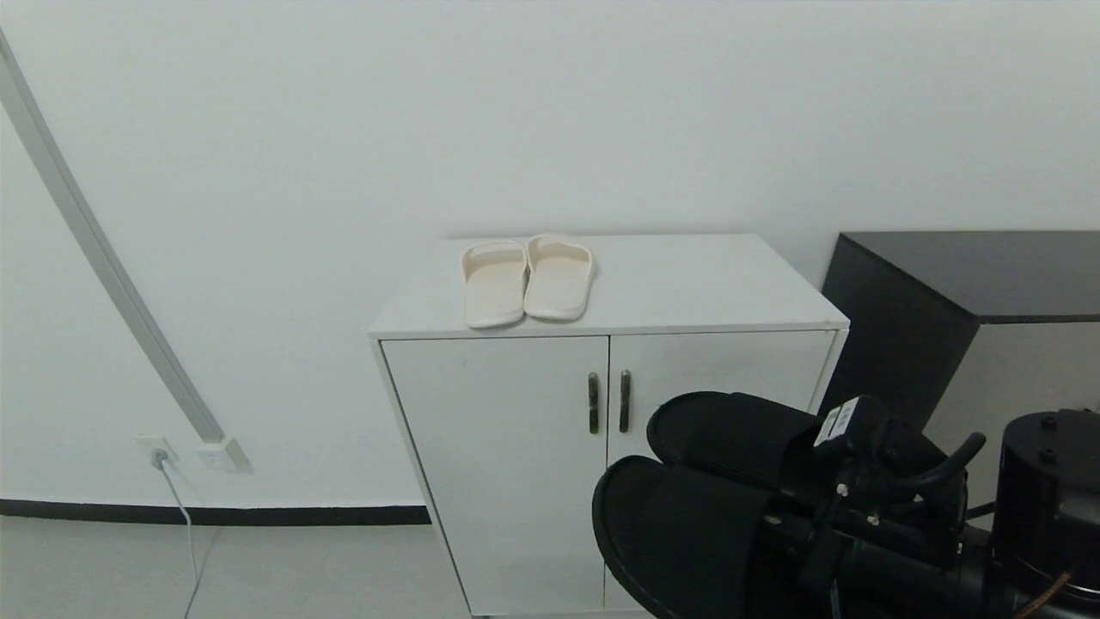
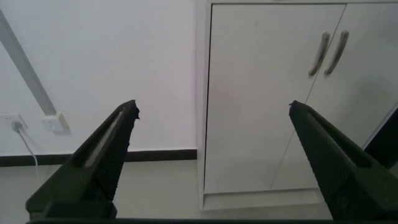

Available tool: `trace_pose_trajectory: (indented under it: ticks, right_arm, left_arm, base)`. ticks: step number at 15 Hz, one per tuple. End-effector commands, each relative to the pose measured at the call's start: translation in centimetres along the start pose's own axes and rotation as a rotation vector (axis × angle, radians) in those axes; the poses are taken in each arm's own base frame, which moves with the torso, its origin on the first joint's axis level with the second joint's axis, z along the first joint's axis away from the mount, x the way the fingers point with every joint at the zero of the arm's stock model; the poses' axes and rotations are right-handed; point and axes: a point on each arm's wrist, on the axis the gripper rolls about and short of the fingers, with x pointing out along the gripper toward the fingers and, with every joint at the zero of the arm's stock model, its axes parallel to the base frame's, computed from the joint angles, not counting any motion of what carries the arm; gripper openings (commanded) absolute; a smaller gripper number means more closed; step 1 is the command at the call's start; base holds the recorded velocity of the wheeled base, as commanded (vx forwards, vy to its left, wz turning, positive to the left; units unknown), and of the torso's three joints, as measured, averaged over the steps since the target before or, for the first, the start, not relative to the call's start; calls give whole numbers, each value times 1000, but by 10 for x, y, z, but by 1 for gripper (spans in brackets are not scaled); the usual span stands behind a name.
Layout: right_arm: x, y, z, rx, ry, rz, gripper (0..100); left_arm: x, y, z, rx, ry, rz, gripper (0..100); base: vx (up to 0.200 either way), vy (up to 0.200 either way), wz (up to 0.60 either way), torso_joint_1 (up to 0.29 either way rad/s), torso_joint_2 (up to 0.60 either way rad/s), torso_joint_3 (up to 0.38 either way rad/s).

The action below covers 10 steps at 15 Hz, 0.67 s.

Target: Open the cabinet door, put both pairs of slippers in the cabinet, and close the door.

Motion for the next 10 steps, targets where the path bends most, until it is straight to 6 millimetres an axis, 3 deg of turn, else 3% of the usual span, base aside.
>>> trace_pose_trajectory:
  ticks: [1,10]
  right_arm:
    - [0,0,-1,-1,3,2,0]
    - [0,0,-1,-4,5,2,0]
  left_arm:
    - [0,0,0,-1,2,1,100]
    - [0,0,0,-1,2,1,100]
  base:
    - [0,0,0,-212,530,320]
    - [0,0,0,-162,489,327]
